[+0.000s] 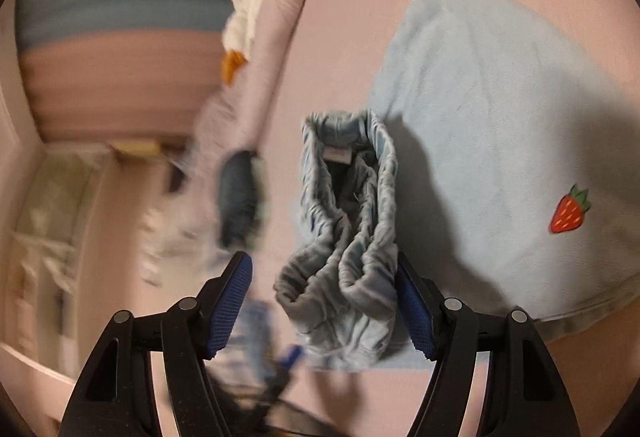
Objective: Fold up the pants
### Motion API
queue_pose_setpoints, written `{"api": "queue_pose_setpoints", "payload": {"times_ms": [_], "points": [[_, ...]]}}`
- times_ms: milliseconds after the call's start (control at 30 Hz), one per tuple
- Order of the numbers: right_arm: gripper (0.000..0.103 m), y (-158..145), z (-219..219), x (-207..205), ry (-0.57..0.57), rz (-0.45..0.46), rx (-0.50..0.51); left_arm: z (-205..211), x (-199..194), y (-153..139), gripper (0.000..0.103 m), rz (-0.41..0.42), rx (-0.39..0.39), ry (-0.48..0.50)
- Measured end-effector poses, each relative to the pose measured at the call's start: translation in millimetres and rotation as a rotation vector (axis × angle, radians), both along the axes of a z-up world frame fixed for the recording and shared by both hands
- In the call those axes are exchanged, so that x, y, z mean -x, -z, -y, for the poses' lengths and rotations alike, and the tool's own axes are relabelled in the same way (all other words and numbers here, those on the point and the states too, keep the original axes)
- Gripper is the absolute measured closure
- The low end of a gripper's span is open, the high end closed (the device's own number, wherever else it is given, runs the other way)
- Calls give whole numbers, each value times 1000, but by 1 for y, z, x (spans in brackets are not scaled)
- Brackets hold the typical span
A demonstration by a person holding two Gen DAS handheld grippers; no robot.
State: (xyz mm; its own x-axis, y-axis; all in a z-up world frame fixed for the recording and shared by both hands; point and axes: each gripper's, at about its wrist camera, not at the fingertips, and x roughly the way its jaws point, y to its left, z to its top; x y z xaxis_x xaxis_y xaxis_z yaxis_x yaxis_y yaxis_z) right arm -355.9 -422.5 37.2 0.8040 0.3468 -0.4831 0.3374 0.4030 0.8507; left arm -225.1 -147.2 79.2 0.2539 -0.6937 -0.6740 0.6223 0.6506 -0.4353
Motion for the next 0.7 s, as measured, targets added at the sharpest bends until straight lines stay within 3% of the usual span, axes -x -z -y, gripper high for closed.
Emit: {"api": "queue_pose_setpoints", "payload": {"times_ms": [33,100,233,700], "points": [[34,-3,-4,-4,-13,-25,63,-1,1,0,33,0,2,1],[52,-8,-11,-11,-37,-91,190,-3,2,0,33,-1,0,2],[63,-12,-24,-20,-76,-172,408,-6,1,2,33,-9,-3,-8],[68,-39,-12,-7,-60,-69,472,-9,-1,5,33,-6,-9,-14]]}}
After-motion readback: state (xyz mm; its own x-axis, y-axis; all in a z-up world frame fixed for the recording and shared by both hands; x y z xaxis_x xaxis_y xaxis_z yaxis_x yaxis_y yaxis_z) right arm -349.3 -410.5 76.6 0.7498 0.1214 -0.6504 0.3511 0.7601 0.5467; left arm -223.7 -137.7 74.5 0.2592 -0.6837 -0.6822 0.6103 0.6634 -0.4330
